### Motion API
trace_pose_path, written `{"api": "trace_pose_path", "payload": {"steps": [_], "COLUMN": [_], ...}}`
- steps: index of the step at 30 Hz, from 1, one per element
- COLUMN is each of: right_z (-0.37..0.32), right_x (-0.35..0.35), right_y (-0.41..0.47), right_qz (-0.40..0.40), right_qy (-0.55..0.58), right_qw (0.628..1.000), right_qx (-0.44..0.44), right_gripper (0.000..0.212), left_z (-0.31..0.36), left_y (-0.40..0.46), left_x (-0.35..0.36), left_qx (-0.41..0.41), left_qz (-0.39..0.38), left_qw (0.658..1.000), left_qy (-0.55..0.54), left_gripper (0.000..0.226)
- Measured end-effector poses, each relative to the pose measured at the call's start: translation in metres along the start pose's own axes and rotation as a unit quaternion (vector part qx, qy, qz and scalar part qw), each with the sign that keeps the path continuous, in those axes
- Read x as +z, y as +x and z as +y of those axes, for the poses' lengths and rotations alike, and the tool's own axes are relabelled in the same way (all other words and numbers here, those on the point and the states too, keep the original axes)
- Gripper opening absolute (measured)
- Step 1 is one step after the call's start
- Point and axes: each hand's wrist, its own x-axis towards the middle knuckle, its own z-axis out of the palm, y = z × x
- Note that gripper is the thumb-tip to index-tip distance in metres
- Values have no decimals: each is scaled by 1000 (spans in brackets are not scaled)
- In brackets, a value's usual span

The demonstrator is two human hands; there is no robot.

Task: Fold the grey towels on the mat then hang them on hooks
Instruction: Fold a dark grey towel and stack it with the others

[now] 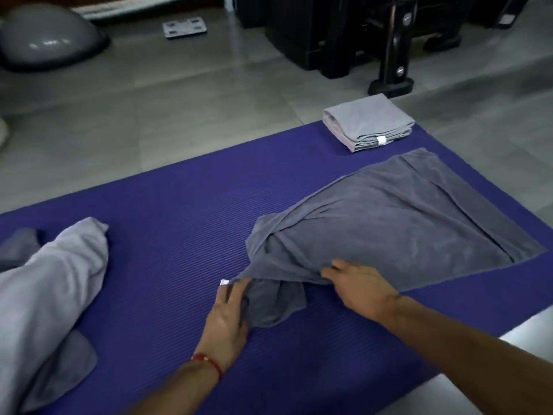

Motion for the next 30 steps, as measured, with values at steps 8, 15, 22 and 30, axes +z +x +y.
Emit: {"api": "trace_pose_path", "payload": {"steps": [8,15,22,30], "right_z": [69,17,-65,-109], "right_x": [9,-10,-36,-23], "right_y": [-79,-7,90,148], "right_qz": [-32,27,11,-66], "right_qy": [-63,26,52,-156], "right_qw": [997,999,980,965], "right_qx": [-32,-31,-194,-201], "right_gripper": [8,23,36,27], "left_z": [-3,9,-1,-13], "left_y": [-31,-41,-76,-112], "left_x": [-4,23,31,20], "left_qx": [110,175,102,-204], "left_qz": [-1,33,25,42], "left_qw": [954,922,969,974], "left_qy": [278,345,225,-85], "left_gripper": [96,36,30,30]}}
